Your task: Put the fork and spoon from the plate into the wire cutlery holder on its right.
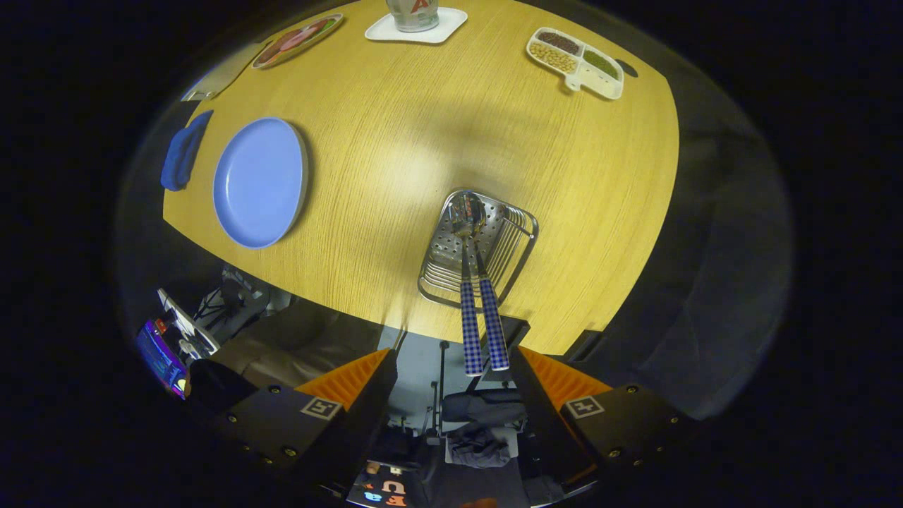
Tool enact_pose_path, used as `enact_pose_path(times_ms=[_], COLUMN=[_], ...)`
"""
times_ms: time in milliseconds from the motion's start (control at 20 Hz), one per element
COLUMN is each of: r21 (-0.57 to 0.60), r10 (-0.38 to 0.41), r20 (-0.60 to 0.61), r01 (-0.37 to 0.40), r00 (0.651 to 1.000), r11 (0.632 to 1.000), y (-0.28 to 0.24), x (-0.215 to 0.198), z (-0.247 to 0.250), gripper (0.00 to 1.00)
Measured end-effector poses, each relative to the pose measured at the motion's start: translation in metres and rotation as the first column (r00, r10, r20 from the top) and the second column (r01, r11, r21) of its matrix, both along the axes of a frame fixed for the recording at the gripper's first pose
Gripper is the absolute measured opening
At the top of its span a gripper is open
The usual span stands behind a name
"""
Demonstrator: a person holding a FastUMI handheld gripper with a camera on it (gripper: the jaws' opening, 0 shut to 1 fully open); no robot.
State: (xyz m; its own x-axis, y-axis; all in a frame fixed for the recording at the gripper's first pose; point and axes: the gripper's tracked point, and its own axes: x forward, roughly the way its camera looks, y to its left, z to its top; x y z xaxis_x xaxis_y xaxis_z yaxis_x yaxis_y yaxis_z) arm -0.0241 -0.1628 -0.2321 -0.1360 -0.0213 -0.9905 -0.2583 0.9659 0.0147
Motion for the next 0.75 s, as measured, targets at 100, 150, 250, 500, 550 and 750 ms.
enact_pose_path(times_ms=[100,150,250,500,550,750], r21=[0.024,0.035,0.059,0.179,0.192,0.184], r10=[-0.033,-0.047,-0.073,-0.125,-0.137,-0.152], r20=[0.077,0.130,0.254,0.612,0.685,0.901], r01=[0.031,0.043,0.060,0.017,0.004,-0.041], r00=[0.997,0.990,0.964,0.781,0.715,0.407], r11=[0.999,0.998,0.996,0.984,0.981,0.982], y=[0.004,0.005,0.014,0.072,0.083,0.113], x=[-0.005,-0.006,-0.003,0.006,0.008,0.003], z=[0.005,0.009,0.019,0.070,0.087,0.156], gripper=[0.99,0.99,0.98,0.99,0.99,0.98])
